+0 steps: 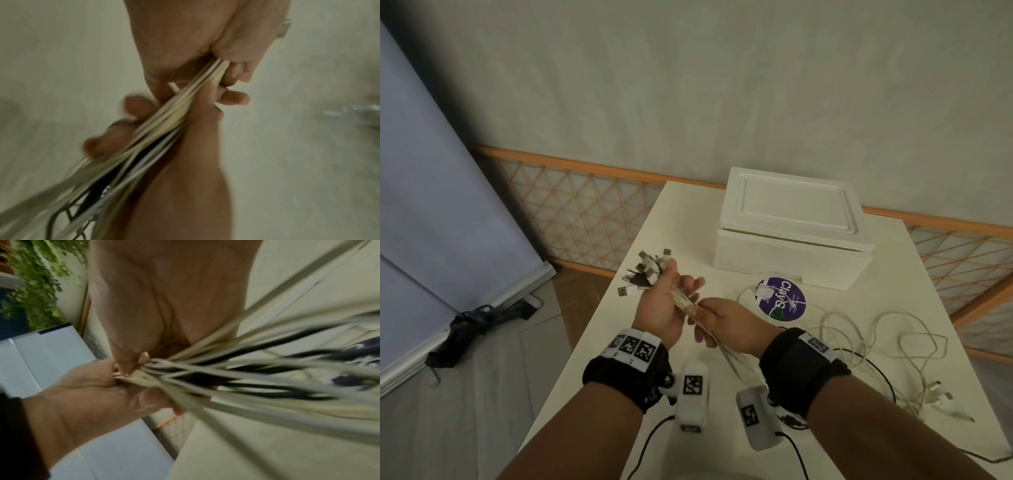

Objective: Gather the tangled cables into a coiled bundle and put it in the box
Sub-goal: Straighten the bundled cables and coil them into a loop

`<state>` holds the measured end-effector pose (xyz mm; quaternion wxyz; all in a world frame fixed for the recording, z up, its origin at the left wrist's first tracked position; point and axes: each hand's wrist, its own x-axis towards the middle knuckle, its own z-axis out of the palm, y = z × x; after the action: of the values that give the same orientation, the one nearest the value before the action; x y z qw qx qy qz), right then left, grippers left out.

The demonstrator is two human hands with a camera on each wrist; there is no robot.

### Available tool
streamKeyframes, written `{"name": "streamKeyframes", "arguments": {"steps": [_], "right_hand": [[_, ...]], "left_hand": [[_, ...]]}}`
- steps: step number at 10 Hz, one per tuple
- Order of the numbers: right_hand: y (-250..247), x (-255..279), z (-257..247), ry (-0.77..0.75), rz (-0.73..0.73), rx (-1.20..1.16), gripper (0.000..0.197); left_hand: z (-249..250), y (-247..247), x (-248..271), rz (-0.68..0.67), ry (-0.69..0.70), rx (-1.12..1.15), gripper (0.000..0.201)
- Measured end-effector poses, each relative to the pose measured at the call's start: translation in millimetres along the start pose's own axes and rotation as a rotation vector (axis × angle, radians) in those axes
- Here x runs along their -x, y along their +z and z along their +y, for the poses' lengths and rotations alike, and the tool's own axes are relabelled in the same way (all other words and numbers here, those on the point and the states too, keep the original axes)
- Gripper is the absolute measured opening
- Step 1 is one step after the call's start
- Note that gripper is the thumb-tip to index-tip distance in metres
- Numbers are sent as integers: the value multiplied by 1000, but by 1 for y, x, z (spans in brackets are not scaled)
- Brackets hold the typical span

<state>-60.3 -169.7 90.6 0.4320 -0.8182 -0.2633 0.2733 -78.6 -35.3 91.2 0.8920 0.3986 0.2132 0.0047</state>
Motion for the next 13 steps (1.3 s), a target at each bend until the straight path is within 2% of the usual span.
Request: {"name": "streamKeyframes", "arguments": {"steps": [1,2,3,4,5,6,7,8,9,10,11,12,13], "right_hand": [[3,8,16,-37,64,228,38],[7,8,20,-120,144,405,48],[5,7,19,-135,150,401,45],[0,11,20,-76,112,287,30],[-14,23,40,41,94,513,16],[-27,36,57,230,-11,699,12],[-37,35,40,341,-189,793,52],[-49,30,3,209,-99,495,88],[-56,29,-40,-147,98,34,88],[-55,22,-64,-350,39,-179,88],[-48,5,-75,-413,141,218,61],[-36,-6,-80,-427,184,526,46],[-26,-9,-77,-469,213,565,42]], "left_hand": [[3,-5,-5,18,-4,199,49],[-3,-4,-7,25,-33,329,52],[-5,-2,-9,32,-30,371,53],[0,-2,-12,36,15,349,54],[16,-13,-17,65,53,399,53],[23,-19,-17,19,38,350,50],[12,-5,-10,-22,66,117,41],[7,12,-1,-70,119,-99,34],[6,21,6,-129,131,-206,32],[4,24,13,-140,137,-310,27],[3,20,15,-135,193,-559,26],[2,20,20,-144,193,-705,38],[5,23,27,-107,168,-686,26]]}}
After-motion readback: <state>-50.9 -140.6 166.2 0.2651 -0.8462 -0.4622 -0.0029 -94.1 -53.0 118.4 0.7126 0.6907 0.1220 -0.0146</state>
